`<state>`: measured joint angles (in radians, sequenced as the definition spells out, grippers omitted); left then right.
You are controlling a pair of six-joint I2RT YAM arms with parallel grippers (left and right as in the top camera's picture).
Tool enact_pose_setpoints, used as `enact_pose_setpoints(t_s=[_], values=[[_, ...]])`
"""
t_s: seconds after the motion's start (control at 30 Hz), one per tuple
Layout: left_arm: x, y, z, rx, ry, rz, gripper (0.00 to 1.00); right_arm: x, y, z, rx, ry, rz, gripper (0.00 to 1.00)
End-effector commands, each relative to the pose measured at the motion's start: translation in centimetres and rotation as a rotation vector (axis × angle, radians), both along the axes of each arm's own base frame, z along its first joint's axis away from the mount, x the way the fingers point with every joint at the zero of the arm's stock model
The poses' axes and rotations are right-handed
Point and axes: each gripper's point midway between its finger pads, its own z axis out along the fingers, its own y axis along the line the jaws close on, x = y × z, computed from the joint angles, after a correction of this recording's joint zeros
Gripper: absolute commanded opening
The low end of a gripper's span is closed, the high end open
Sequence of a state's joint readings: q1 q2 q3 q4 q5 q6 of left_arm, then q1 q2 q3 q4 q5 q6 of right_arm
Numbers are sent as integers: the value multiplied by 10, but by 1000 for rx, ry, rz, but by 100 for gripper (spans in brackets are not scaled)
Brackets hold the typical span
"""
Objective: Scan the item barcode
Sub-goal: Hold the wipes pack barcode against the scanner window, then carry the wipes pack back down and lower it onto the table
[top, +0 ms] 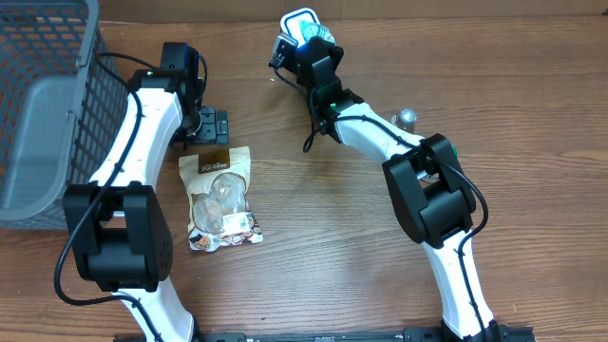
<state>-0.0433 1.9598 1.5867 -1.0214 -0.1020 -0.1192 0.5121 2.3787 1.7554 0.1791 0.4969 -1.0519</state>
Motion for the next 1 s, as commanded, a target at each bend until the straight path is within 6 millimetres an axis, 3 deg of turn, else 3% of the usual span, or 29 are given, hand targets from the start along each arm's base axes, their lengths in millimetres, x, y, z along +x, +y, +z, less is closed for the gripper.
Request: enact_pose_setpoints(t_s=[0.0,0.1,0.2,0.37,0.47,0.57,0.7,0.97], values=[[4,2,11,8,-31,-17,100,0,13,4,50,0,32,4],[4,2,11,9,-30,-17,100,0,14,10,58,-15,32,4],[4,2,11,9,-31,-17,99,0,13,29,105,-45,20,4],[4,2,11,9,-30,-17,100,-6,12,87,298,-105,-11,4],[4,2,11,9,-31,-17,100,-21,15,117,387,-66,24,4],[4,2,11,9,-31,-17,99,-42,17,130,481,37,39,4],[4,2,11,8,-31,-17,100,-76,10,123,604,236,-16,4],[4,2,11,9,-30,-17,100,-195,9,46,691,957,-62,4]])
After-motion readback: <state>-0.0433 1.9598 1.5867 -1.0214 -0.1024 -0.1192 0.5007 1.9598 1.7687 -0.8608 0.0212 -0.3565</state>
